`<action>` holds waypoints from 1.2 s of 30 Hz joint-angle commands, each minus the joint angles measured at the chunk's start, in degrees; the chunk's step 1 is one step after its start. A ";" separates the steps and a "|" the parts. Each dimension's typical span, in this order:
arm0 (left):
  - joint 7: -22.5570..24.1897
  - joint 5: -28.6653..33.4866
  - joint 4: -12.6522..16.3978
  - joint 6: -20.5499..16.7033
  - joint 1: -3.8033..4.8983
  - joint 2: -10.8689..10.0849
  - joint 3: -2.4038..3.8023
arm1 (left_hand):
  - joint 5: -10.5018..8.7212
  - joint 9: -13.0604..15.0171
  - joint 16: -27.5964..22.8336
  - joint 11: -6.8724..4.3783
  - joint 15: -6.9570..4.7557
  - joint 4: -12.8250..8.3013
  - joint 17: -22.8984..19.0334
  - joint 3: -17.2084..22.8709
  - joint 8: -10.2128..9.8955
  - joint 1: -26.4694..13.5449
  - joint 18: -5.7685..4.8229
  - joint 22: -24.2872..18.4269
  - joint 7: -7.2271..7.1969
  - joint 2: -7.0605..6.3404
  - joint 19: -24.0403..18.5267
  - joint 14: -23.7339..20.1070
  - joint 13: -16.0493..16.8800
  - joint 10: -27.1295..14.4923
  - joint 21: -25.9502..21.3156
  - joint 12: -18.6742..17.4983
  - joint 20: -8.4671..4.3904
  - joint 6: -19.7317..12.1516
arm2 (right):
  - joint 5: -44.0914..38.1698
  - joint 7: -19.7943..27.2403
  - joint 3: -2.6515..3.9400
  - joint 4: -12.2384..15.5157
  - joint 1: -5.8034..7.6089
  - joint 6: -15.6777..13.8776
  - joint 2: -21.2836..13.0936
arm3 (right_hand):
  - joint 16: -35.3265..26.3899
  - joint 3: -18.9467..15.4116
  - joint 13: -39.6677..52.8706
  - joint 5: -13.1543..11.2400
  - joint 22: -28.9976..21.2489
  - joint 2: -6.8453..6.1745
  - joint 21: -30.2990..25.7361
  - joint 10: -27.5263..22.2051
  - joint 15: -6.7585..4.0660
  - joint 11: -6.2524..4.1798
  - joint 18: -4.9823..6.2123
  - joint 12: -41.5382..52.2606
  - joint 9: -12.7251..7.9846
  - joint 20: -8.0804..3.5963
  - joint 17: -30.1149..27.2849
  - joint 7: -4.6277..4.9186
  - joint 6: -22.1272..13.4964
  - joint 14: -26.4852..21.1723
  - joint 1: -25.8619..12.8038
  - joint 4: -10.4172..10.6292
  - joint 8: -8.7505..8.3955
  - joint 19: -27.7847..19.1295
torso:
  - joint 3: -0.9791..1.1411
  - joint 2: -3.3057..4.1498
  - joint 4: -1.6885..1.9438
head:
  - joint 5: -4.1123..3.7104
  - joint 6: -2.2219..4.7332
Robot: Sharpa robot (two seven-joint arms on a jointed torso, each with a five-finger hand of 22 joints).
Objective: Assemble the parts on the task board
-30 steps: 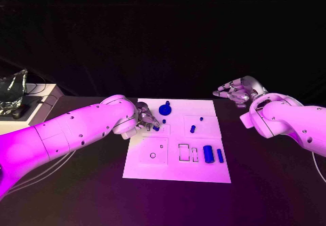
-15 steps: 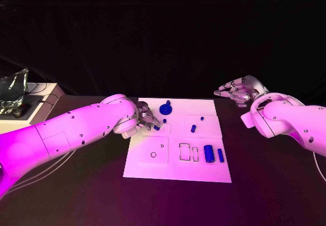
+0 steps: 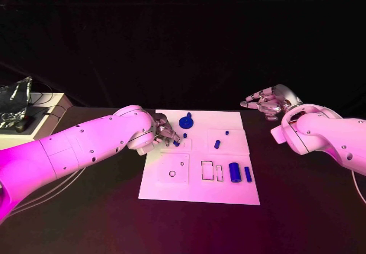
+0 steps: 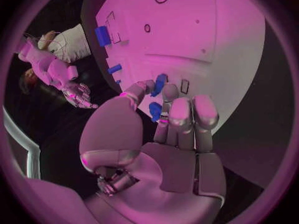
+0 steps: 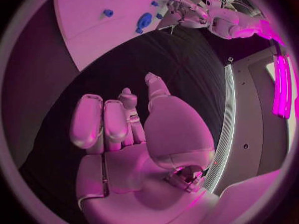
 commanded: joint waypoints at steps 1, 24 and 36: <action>-0.02 0.46 0.22 1.89 -0.29 0.25 -0.25 | -0.20 -0.18 0.35 -2.80 -0.32 -0.24 0.22 -0.53 -0.04 2.81 -0.70 0.24 -4.14 2.72 0.50 0.00 0.14 3.26 -0.14 -0.32 0.04 4.81 | -0.06 0.76 0.02 0.05 -0.01 0.09 -0.03 | -0.19 0.02 -0.07 0.35 8.78 0.61 -0.28 -0.34 -0.29 -0.08 0.21 -0.35 -0.05 -0.33 -0.06 0.31 0.09 0.29 -0.01 -0.33 -0.31 2.26 | 0.00 -0.01 0.01 | 0.01 -0.07; -0.09 0.37 0.02 3.39 -0.32 0.51 -0.55 | -0.37 -0.84 0.83 -2.94 -0.29 -0.40 0.56 -4.24 -0.92 3.23 -0.95 1.53 -4.53 3.37 0.94 0.05 0.93 4.12 -0.33 -1.16 0.08 6.22 | 0.38 0.91 0.02 0.05 -0.02 0.09 -0.06 | -0.26 -0.09 -0.10 0.35 8.77 0.75 -0.31 -0.36 -0.29 -0.07 0.21 -0.37 -0.12 -0.33 -0.09 0.34 0.04 0.28 -0.11 -0.44 -0.34 2.27 | -0.05 0.01 0.00 | 0.02 -0.19; -0.22 0.34 -0.04 4.04 -0.33 0.52 -0.62 | -0.51 -1.28 0.76 -2.95 -0.32 0.61 0.46 -7.54 -1.41 3.55 -1.07 2.04 -4.68 3.84 1.11 0.01 1.32 4.14 -0.77 -1.46 -0.04 6.49 | 0.47 1.01 0.02 0.02 -0.02 0.08 -0.07 | -0.26 -0.09 -0.10 0.35 8.77 0.75 -0.31 -0.36 -0.29 -0.07 0.21 -0.37 -0.12 -0.33 -0.09 0.34 0.04 0.28 -0.11 -0.44 -0.34 2.27 | -0.03 0.01 0.00 | 0.01 -0.28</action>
